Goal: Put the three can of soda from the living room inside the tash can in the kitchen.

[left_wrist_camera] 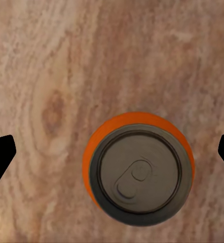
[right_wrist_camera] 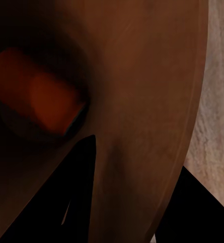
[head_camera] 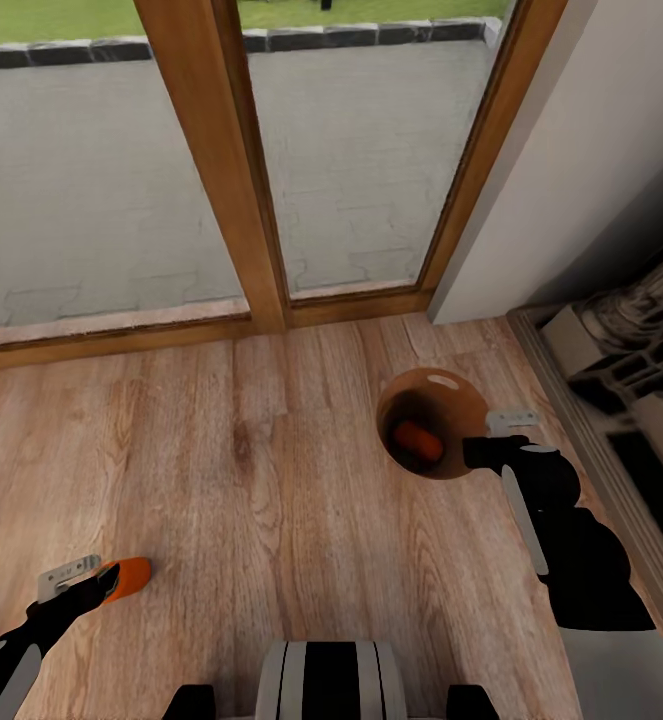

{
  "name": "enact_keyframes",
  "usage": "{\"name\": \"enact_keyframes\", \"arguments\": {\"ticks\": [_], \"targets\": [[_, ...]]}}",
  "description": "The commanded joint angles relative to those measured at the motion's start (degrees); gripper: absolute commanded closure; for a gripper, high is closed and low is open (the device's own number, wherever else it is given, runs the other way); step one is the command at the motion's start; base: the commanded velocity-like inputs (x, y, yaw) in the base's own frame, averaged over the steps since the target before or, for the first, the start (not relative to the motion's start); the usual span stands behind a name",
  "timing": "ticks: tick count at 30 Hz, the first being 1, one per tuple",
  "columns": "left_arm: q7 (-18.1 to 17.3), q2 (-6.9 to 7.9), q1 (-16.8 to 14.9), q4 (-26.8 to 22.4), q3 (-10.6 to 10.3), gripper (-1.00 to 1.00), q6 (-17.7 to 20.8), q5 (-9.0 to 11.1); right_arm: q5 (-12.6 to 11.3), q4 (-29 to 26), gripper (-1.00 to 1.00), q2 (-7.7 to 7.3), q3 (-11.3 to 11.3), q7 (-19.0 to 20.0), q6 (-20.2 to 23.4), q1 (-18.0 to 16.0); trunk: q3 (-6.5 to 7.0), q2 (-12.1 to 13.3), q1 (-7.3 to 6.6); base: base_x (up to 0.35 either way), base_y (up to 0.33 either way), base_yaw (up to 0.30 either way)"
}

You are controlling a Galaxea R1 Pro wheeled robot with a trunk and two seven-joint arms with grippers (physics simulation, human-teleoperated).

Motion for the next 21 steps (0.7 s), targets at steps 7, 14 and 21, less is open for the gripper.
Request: {"name": "enact_keyframes", "arguments": {"ticks": [7,14,21], "targets": [[0.0,0.0,0.0,0.0,0.0,-1.0,0.0,0.0,-0.3,0.0,1.0,0.01,0.0,0.0,0.0,0.0,-0.09,0.0,-0.01,0.0,0.0,0.0],[0.0,-0.02,0.0,0.0,0.0,-1.0,0.0,0.0,-0.3,0.0,1.0,0.01,0.0,0.0,0.0,0.0,-0.45,-0.8,0.43,0.0,0.0,0.0],[0.0,-0.03,0.0,0.0,-0.1,-1.0,0.0,0.0,-0.3,0.0,1.0,0.01,0.0,0.0,0.0,0.0,-0.81,-1.6,0.87,0.0,0.0,0.0]]}}
